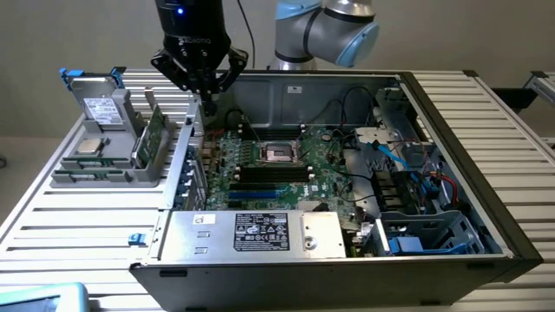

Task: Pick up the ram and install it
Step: 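Reach for the ram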

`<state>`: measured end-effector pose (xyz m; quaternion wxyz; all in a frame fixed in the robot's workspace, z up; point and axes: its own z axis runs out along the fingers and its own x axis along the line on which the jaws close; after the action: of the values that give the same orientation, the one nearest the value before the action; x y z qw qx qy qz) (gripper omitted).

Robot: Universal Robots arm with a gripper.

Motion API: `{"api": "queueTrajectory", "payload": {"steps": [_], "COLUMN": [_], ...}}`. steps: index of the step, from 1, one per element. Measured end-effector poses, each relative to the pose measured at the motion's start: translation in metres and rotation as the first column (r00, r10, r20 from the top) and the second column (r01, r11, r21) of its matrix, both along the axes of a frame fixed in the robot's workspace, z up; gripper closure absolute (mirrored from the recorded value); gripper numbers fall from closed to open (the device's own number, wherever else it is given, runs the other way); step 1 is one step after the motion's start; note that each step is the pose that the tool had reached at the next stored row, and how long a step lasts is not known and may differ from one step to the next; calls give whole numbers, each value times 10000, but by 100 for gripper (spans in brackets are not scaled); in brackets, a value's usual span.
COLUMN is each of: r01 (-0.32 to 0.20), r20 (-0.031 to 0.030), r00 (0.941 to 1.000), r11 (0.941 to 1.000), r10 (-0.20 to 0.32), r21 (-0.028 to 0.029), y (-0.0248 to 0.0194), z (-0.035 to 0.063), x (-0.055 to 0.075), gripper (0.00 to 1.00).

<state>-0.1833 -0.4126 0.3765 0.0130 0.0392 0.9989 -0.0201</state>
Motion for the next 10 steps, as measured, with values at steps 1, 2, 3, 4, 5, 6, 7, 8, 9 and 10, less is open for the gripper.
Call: {"api": "queueTrajectory", "payload": {"steps": [1, 2, 3, 4, 5, 6, 7, 8, 9, 10], "r01": [0, 2, 1, 0, 0, 1, 1, 0, 0, 1], "r20": [0, 0, 0, 0, 1, 0, 0, 0, 0, 0], "r00": [10000, 10000, 10000, 10000, 10000, 10000, 10000, 10000, 10000, 10000], "r11": [10000, 10000, 10000, 10000, 10000, 10000, 10000, 10000, 10000, 10000], "r10": [0, -2, -1, 0, 0, -1, -1, 0, 0, -1], "r21": [1, 0, 0, 0, 1, 1, 1, 1, 0, 0], "y": [0, 0, 0, 0, 0, 0, 0, 0, 0, 0], "z": [2, 5, 8, 12, 16, 20, 25, 28, 30, 30], "x": [-49, -93, -140, -184, -229, -274, -322, -364, -411, -457], "gripper": [89, 89, 89, 89, 89, 89, 89, 89, 89, 89]}}
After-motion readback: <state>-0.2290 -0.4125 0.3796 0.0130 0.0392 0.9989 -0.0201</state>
